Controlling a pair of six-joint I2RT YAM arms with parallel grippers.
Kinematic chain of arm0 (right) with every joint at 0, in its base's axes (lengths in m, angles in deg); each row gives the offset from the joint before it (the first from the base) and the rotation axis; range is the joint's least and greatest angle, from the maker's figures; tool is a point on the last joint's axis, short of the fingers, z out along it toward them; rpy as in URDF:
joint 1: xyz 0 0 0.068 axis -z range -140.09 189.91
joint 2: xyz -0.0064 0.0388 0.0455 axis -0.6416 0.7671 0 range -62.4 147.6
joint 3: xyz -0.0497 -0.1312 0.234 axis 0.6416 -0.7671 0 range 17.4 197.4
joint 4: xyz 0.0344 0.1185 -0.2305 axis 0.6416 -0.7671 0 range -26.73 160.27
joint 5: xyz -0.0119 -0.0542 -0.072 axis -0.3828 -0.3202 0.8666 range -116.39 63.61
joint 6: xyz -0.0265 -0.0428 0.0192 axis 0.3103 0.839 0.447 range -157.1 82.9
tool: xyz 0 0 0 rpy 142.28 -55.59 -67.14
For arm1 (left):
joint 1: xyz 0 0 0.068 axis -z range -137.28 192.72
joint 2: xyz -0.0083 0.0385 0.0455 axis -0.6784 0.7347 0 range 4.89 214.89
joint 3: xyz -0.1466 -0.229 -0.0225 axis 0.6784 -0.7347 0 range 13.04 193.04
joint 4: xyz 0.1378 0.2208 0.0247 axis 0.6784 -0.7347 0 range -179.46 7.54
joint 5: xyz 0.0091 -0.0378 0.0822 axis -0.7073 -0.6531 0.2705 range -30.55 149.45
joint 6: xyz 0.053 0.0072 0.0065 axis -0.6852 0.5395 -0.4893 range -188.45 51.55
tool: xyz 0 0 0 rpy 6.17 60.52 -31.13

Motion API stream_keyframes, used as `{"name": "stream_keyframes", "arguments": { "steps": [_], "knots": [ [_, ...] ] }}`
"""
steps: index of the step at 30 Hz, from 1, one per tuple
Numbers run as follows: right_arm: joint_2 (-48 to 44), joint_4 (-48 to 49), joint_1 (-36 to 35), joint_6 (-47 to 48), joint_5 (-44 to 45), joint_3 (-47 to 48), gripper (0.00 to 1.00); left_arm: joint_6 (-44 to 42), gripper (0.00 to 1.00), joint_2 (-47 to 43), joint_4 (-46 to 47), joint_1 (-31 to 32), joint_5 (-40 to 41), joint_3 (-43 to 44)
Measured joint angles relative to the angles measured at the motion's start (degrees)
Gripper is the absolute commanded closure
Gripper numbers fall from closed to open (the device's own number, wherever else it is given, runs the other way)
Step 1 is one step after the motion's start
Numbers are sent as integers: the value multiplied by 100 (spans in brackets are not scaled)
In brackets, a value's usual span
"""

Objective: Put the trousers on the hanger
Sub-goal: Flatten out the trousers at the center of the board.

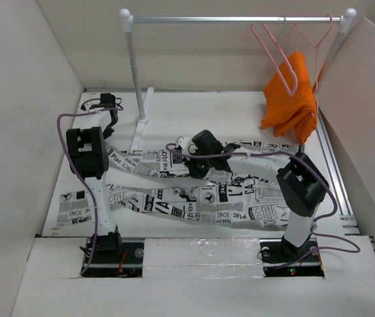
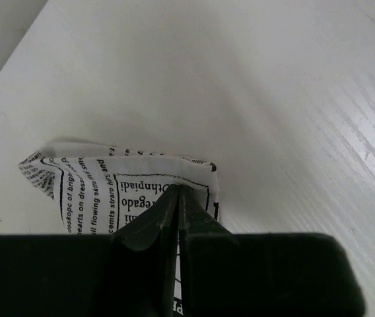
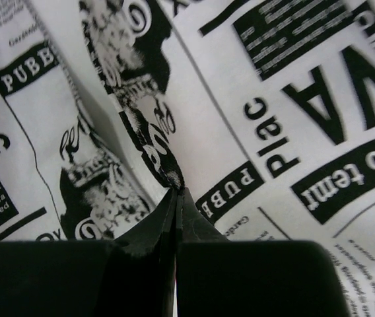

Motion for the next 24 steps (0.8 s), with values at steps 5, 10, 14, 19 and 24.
{"name": "stream_keyframes", "arguments": {
  "steps": [5, 10, 14, 19, 24],
  "knots": [
    [0, 11, 181, -4, -63, 275, 100, -127, 87, -177, 175, -85, -326, -63],
    [0, 4, 188, -13, -114, 289, 100, -216, 71, -428, 426, -85, -734, -81],
    [0, 7, 188, -37, -140, 284, 100, -223, 71, -352, 417, -83, -861, -59],
    [0, 9, 188, -46, -162, 275, 100, -181, 86, -101, 439, -74, -831, -44],
    [0, 26, 205, -61, -184, 170, 100, -136, 100, -96, 398, -87, -719, -55]
  ]
}}
